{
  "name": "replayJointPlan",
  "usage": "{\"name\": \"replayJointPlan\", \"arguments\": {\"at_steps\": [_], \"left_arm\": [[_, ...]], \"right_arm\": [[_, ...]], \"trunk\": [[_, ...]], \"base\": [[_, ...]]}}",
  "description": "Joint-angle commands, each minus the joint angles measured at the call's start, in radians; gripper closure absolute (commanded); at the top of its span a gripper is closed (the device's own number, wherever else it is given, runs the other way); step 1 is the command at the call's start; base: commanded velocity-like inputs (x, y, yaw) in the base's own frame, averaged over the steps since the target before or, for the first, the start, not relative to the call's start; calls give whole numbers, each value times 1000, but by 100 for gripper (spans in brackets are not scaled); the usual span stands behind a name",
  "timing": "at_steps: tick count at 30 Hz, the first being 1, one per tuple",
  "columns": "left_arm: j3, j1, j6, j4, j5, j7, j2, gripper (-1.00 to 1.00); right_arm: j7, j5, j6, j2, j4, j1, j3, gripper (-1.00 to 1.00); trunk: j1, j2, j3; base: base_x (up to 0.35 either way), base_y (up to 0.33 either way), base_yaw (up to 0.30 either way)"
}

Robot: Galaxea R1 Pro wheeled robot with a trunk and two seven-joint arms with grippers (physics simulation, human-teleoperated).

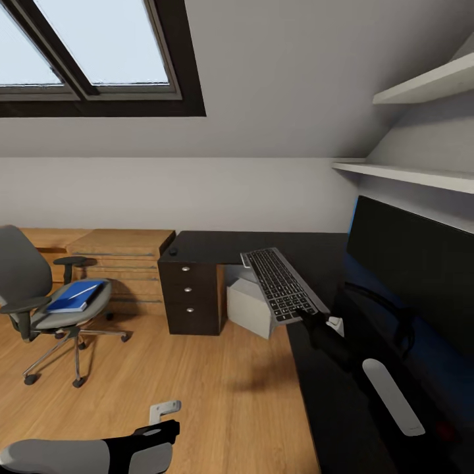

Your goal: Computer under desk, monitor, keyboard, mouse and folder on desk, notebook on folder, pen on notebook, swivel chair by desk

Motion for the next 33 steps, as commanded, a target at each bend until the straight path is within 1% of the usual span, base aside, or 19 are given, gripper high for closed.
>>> {"name": "replayJointPlan", "arguments": {"at_steps": [1,6,10,13,14,16,19,20,21,25,30,33], "left_arm": [[-7,-2,-7,-2,7,2,1,-100],[-7,-2,-7,-1,7,2,1,-100],[-7,-2,-7,-1,8,3,2,-100],[-7,-2,-8,-1,9,3,7,-100],[-7,-2,-8,-1,9,4,7,-100],[-7,-2,-8,-1,9,4,8,-100],[-7,-2,-8,-1,9,4,9,-100],[-7,-2,-8,-1,9,4,9,-100],[-8,-2,-8,-1,9,4,8,-100],[-8,-2,-8,-1,8,4,7,-100],[-8,-2,-7,-1,9,4,9,-100],[-7,-2,-7,-1,9,4,9,-100]], "right_arm": [[-4,-11,1,-1,-1,-1,1,100],[4,-12,1,1,0,-1,3,100],[7,-9,-6,12,11,-1,3,100],[6,-9,-54,16,77,-2,2,100],[6,-9,-66,17,86,-2,1,100],[5,-9,-116,17,110,-3,1,100],[4,-8,-157,17,121,-4,1,100],[3,-7,-184,17,133,-5,1,100],[3,-7,-240,16,169,-8,1,100],[0,-6,-275,16,208,-12,1,100],[0,-5,-278,16,259,-24,1,100],[-1,-5,-275,15,262,-26,1,100]], "trunk": [[0,-1,-1],[0,-1,-1],[0,-1,-1],[0,-1,-1],[0,-1,-1],[0,-1,-1],[0,-1,-1],[0,-1,-1],[0,-1,-1],[0,-1,-1],[0,-1,-1],[0,-1,-1]], "base": [[0,-2,0],[0,0,0],[0,0,0],[0,0,0],[0,0,0],[0,0,0],[0,0,0],[0,0,0],[0,0,0],[0,-15,0],[0,-185,0],[0,-94,0]]}}
